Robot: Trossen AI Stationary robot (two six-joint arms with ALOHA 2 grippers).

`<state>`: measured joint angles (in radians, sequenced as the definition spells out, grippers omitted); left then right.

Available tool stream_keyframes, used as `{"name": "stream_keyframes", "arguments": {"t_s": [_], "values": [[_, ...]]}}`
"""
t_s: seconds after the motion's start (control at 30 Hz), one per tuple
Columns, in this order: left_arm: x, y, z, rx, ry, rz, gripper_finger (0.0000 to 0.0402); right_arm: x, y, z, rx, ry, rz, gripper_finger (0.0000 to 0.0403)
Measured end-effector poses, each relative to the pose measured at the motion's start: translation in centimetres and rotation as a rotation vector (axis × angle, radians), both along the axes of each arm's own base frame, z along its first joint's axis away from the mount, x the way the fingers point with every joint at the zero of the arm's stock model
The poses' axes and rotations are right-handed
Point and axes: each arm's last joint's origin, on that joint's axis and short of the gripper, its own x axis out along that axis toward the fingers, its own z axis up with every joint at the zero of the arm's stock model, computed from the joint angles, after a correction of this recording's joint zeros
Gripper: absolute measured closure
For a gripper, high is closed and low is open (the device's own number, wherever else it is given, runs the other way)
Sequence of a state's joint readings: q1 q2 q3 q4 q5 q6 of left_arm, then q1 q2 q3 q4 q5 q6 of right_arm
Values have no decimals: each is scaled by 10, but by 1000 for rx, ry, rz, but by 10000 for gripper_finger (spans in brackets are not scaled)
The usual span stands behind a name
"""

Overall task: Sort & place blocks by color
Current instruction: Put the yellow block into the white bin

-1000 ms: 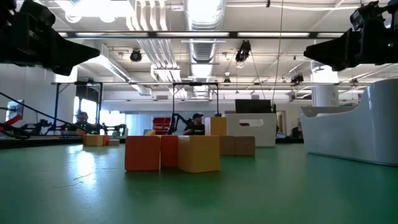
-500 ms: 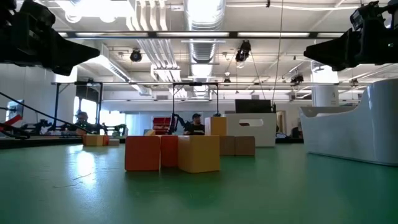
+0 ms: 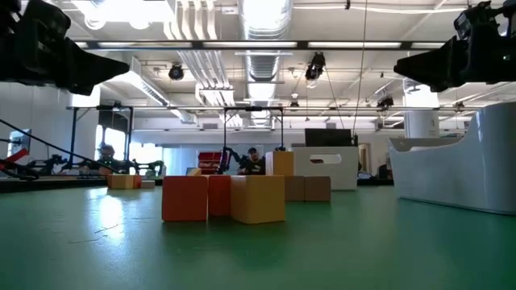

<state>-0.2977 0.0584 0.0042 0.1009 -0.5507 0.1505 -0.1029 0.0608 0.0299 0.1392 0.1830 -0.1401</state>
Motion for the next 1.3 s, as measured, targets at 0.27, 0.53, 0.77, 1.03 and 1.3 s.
{"name": "stream_keyframes", "arguments": {"t_s": [0.27,0.53,0.77,1.03,1.3], "values": [[-2,1,14,-184,-180,-15,395,0,0,0,399,-117,50,232],[-7,3,32,-215,-374,-12,395,0,0,-1,400,-111,42,232],[-4,4,31,-241,-344,71,395,-1,0,7,384,-188,57,232],[13,1,36,-335,-248,185,395,-6,1,24,250,-339,67,232],[44,-7,63,-349,-174,239,395,-10,1,33,149,-413,56,232]]}}
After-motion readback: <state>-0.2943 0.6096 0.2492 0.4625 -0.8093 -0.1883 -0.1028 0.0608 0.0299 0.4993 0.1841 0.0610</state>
